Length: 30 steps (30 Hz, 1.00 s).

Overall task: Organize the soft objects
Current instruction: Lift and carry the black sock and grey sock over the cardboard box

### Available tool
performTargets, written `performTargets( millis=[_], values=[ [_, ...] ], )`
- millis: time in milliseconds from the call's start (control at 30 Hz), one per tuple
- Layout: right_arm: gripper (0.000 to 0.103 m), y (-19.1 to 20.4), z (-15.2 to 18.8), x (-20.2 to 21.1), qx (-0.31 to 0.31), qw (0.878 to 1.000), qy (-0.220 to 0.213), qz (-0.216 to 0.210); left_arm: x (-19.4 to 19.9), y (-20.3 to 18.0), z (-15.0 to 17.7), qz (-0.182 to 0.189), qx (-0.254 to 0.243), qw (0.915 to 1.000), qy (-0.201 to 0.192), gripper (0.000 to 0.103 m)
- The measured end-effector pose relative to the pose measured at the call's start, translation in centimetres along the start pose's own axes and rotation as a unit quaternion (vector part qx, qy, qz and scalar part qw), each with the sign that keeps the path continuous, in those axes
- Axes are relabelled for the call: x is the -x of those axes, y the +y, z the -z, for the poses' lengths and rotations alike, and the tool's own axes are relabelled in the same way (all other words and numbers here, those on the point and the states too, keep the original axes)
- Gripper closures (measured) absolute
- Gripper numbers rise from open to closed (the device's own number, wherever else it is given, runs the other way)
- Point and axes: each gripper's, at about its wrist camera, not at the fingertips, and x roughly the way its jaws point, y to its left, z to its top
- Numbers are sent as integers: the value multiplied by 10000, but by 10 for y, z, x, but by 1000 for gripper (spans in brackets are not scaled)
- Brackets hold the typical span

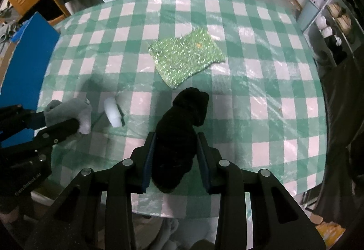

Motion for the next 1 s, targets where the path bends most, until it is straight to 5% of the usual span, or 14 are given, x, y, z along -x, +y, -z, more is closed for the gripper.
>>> performTargets(
  millis=[1000],
  values=[
    [70, 53, -14, 55, 600, 9955, -733, -22, 56, 34, 9, -518, 199, 9966, -614, 81]
  ],
)
